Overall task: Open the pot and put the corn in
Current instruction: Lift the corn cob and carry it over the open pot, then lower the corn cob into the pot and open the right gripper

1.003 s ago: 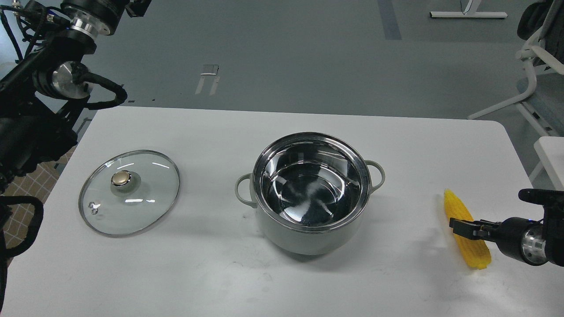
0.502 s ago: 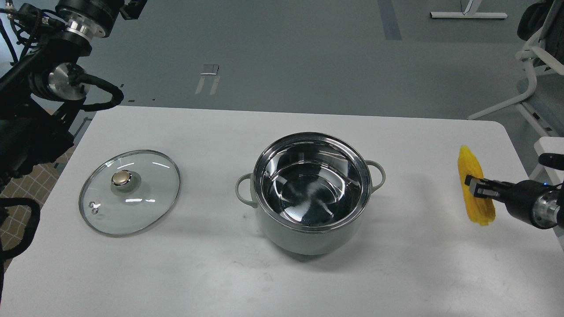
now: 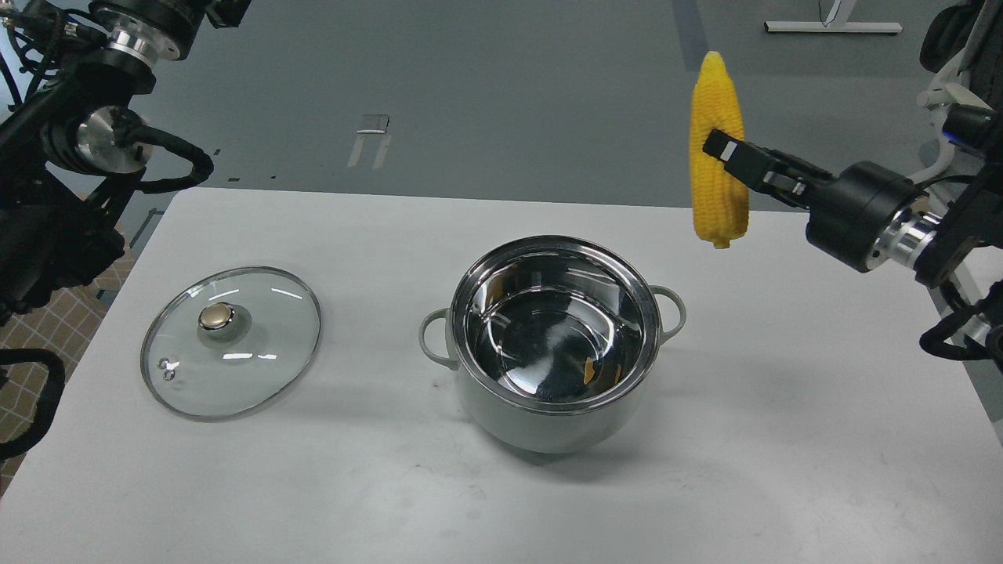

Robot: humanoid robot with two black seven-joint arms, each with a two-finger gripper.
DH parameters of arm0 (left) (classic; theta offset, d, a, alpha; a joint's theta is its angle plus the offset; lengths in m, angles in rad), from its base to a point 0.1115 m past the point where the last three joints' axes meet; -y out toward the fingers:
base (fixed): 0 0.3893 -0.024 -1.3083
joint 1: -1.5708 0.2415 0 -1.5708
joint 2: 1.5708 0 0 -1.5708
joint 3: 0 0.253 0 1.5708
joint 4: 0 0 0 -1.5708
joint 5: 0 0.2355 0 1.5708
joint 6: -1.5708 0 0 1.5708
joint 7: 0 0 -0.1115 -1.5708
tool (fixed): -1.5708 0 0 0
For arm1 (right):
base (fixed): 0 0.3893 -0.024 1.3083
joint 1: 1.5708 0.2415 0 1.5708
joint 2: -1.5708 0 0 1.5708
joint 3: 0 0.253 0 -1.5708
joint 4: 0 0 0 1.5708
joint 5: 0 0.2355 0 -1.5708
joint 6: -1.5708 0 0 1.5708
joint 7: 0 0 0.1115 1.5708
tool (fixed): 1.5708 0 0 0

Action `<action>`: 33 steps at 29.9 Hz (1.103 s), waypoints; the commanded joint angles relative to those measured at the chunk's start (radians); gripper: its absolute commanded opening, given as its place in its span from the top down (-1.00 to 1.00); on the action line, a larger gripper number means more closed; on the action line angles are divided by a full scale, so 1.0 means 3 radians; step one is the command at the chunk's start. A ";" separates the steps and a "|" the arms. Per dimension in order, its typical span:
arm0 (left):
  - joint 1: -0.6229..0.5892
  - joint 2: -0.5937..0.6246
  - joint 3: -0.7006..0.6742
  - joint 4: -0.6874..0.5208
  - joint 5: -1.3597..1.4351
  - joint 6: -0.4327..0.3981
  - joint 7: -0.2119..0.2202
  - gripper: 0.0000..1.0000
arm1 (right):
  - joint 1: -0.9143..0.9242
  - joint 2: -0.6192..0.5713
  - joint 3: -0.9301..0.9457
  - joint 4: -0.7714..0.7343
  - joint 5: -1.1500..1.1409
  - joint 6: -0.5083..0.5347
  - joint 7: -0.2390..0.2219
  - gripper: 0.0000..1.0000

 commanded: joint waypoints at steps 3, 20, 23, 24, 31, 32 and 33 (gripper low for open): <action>0.0001 0.0053 -0.0009 0.0001 0.0001 -0.0001 -0.0009 -0.95 | 0.0000 0.0246 -0.0668 -0.0109 -0.0217 0.0000 -0.0027 1.00; -0.0015 0.0222 -0.0055 0.0001 0.0001 -0.0026 -0.0009 -0.95 | -0.0082 0.0492 -0.0786 -0.0217 -0.0514 0.0000 -0.0073 0.04; -0.0020 0.0217 -0.0060 0.0001 0.0001 -0.0026 -0.0009 -0.95 | -0.0072 0.0487 -0.0791 -0.0202 -0.0514 0.0000 -0.0068 -0.18; -0.0020 0.0217 -0.0060 0.0001 0.0001 -0.0026 -0.0009 -0.95 | -0.0066 0.0482 -0.0791 -0.0197 -0.0509 0.0000 -0.0068 -0.23; -0.0025 0.0217 -0.0060 0.0001 0.0006 -0.0037 -0.0009 -0.95 | -0.0041 0.0308 -0.0796 -0.0151 -0.0504 0.0000 -0.0052 -0.53; -0.0025 0.0212 -0.0060 0.0001 0.0006 -0.0037 -0.0009 -0.95 | -0.0041 0.0303 -0.0791 -0.0141 -0.0504 0.0000 -0.0052 -0.54; -0.0025 0.0212 -0.0060 0.0001 0.0006 -0.0037 -0.0009 -0.95 | -0.0041 0.0303 -0.0791 -0.0141 -0.0504 0.0000 -0.0052 -0.54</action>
